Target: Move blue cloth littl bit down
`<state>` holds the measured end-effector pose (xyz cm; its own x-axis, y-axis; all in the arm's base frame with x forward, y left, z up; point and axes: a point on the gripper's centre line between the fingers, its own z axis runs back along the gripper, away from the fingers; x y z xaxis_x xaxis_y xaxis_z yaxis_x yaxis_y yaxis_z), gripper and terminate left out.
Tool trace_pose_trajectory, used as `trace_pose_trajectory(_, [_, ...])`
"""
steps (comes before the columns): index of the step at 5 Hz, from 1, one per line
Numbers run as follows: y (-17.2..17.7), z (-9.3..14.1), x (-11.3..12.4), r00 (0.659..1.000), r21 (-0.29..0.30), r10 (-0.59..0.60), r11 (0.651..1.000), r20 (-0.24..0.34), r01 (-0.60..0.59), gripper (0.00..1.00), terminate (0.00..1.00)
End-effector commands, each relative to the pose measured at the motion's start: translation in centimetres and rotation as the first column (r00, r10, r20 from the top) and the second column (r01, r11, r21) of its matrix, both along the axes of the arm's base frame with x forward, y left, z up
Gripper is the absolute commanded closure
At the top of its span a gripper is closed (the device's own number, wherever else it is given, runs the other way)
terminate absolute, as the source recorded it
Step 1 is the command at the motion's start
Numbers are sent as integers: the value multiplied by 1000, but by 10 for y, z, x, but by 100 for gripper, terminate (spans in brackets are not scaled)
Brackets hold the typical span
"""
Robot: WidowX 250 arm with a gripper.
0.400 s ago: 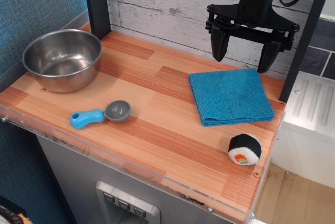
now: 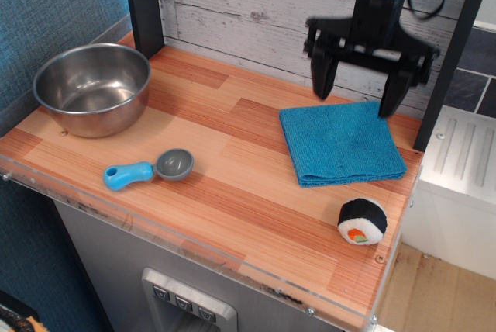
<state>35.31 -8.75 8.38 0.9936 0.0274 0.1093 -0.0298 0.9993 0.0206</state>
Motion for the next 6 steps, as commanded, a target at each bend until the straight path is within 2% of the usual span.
trace_pose_trajectory(1, [17, -19, 0, 998, -16, 42, 999, 47, -42, 0, 0])
trace_pose_trajectory(2, [17, -35, 1, 997, -13, 48, 999, 60, -48, 0, 0])
trace_pose_trajectory(4, [13, -51, 14, 996, 9, 34, 999, 82, -35, 0, 0])
trace_pose_trajectory(5, [13, -62, 10, 997, 12, 37, 999, 67, -38, 0, 0])
trace_pose_trajectory(6, [19, -63, -1, 997, 10, 62, 998, 53, -63, 0, 0])
